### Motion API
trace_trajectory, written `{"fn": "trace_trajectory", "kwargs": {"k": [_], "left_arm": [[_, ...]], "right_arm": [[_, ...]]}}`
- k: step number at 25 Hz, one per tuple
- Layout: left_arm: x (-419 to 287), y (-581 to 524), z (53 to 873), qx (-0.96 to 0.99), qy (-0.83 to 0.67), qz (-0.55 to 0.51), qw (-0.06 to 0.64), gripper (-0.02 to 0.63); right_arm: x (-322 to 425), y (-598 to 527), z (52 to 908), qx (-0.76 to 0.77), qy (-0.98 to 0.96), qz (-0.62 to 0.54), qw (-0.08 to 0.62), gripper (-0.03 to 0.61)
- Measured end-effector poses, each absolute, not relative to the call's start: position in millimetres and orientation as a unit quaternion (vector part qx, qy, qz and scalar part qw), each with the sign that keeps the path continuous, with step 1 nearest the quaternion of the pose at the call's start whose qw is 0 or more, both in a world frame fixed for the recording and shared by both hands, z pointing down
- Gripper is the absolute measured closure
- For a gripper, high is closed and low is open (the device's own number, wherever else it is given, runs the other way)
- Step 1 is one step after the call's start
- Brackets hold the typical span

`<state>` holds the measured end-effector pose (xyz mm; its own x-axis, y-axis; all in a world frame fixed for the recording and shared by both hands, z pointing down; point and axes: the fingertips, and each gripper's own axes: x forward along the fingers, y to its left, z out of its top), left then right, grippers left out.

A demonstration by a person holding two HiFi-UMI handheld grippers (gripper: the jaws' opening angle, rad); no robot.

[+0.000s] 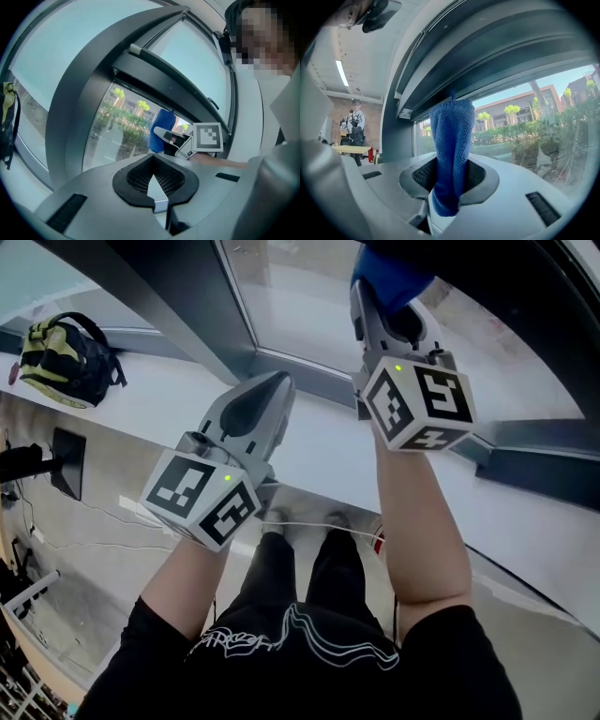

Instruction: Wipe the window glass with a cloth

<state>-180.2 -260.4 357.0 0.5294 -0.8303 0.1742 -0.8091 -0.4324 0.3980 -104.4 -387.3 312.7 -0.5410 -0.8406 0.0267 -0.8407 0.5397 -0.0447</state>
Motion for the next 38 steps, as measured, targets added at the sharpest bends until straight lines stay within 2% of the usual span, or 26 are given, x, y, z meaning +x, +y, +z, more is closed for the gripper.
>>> {"fn": "trace_trajectory", "kwargs": {"k": [23,38], "left_arm": [[74.3,-241.1,362.3,0.878,-0.424,-0.001,0.221,0.611],[163.3,-240.9,374.9,0.891,-0.396,0.024,0.221,0.610]], "right_arm": [[210.6,-339.1,320.6,0.555,-0.832,0.022,0.013,0.485],[406.4,-317.9,314.7,0.648,-0.761,-0.005,0.023,0.485]]}}
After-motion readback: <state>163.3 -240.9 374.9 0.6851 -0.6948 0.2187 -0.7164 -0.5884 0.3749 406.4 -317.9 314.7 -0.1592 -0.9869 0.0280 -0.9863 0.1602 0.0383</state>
